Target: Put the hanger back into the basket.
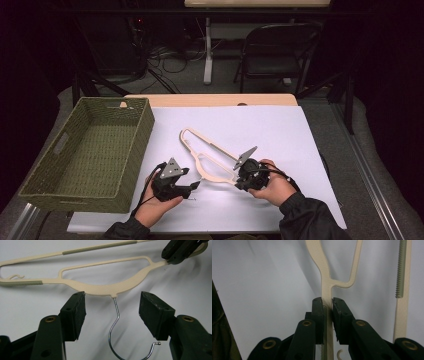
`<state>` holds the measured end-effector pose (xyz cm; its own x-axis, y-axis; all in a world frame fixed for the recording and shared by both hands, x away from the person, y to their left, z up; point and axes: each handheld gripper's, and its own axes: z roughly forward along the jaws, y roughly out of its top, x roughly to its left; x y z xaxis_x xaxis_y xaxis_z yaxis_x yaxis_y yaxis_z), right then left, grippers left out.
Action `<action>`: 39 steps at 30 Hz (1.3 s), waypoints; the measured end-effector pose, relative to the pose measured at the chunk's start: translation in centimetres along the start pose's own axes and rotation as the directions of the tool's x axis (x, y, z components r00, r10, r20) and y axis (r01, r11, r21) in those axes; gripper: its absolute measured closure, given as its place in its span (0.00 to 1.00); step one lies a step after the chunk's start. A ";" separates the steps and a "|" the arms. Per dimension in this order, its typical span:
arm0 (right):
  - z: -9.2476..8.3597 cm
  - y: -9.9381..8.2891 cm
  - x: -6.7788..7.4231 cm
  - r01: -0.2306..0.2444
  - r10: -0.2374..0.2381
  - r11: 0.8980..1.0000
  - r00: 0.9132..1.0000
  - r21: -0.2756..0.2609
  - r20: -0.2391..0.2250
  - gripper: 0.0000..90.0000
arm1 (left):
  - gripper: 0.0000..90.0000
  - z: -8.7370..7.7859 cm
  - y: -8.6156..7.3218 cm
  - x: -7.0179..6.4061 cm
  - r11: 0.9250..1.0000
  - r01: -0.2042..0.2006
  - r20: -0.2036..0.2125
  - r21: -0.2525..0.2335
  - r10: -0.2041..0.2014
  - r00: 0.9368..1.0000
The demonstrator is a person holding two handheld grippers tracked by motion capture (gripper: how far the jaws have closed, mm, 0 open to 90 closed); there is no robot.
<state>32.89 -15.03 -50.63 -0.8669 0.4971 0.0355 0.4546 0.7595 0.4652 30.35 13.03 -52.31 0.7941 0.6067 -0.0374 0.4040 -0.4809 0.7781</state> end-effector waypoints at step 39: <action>-1.3 -1.2 -0.8 -0.040 0.033 0.997 0.994 -0.070 -0.103 0.89 | 0.55 0.9 0.4 -0.5 0.999 0.008 0.053 0.039 -0.010 0.999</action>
<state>32.78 -16.90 -50.10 -0.8681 0.4758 0.1415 0.4734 0.7079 0.5242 30.55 12.01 -52.54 0.8131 0.5768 -0.0784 0.4276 -0.5004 0.7528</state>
